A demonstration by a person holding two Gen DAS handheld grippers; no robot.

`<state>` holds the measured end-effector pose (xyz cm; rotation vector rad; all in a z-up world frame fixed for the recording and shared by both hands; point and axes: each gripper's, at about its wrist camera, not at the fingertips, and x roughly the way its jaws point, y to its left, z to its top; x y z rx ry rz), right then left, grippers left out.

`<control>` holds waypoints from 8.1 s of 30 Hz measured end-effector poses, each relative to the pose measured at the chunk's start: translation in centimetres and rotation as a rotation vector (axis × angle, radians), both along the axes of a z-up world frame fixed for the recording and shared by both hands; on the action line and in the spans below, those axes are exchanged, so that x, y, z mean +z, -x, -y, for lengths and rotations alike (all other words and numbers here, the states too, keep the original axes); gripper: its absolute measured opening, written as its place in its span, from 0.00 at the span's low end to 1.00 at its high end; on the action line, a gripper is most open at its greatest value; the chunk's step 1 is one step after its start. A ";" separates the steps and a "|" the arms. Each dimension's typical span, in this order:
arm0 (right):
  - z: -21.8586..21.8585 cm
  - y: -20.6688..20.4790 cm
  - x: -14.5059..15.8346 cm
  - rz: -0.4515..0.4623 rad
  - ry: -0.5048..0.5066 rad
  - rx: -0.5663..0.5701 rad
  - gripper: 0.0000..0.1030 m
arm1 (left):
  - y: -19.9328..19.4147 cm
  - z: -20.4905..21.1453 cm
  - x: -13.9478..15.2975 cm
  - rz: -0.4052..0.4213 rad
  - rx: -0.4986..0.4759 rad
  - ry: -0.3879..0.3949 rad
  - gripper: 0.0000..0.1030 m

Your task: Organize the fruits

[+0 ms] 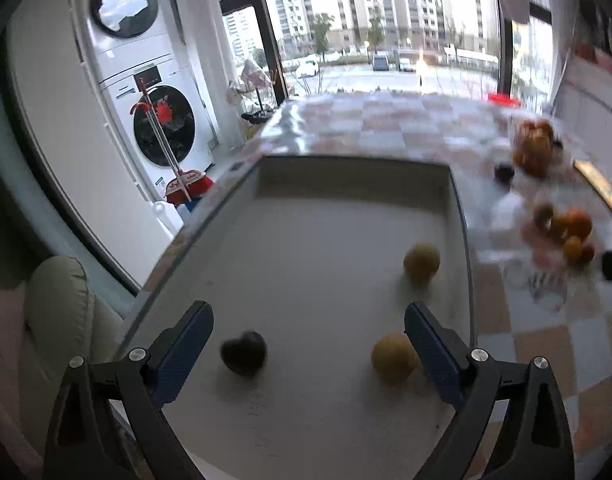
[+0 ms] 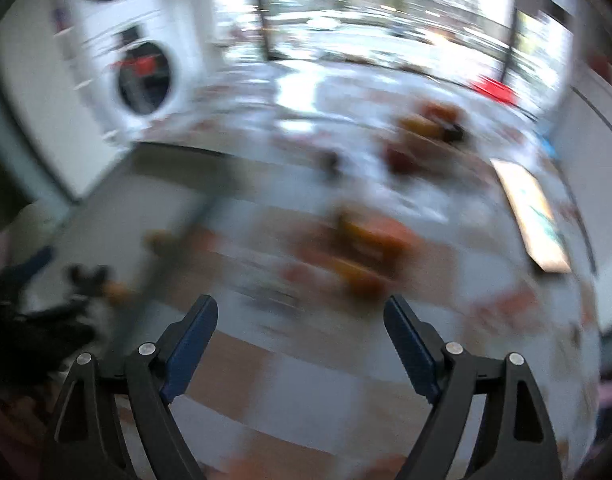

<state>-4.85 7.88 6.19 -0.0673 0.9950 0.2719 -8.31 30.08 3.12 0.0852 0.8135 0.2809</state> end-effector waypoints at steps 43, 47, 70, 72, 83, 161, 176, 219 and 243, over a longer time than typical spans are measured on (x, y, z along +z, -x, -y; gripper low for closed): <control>7.9 -4.6 -5.8 0.042 0.077 -0.215 1.00 | -3.0 14.2 -3.6 -0.122 -0.102 0.224 0.99; 7.9 -4.6 -5.8 0.042 0.077 -0.215 1.00 | -3.0 14.2 -3.6 -0.122 -0.102 0.224 0.99; 7.9 -4.5 -5.8 0.042 0.077 -0.215 1.00 | -3.0 14.2 -3.6 -0.122 -0.102 0.224 0.99; 7.9 -4.6 -5.8 0.042 0.076 -0.215 1.00 | -3.0 14.2 -3.6 -0.122 -0.102 0.224 0.99; 7.9 -4.6 -5.8 0.042 0.077 -0.215 1.00 | -3.0 14.2 -3.6 -0.122 -0.102 0.224 0.99; 7.9 -4.5 -5.9 0.043 0.076 -0.215 1.00 | -3.0 14.3 -3.7 -0.122 -0.101 0.224 0.99; 7.9 -4.5 -5.9 0.043 0.075 -0.215 1.00 | -2.8 14.0 -3.7 -0.132 -0.106 0.218 0.99; 7.9 -4.4 -5.9 0.043 0.075 -0.215 1.00 | -1.8 11.9 -3.4 -0.102 -0.133 0.159 0.99; 7.9 -4.4 -5.9 0.044 0.075 -0.215 1.00 | -1.8 11.9 -3.5 -0.101 -0.132 0.159 0.99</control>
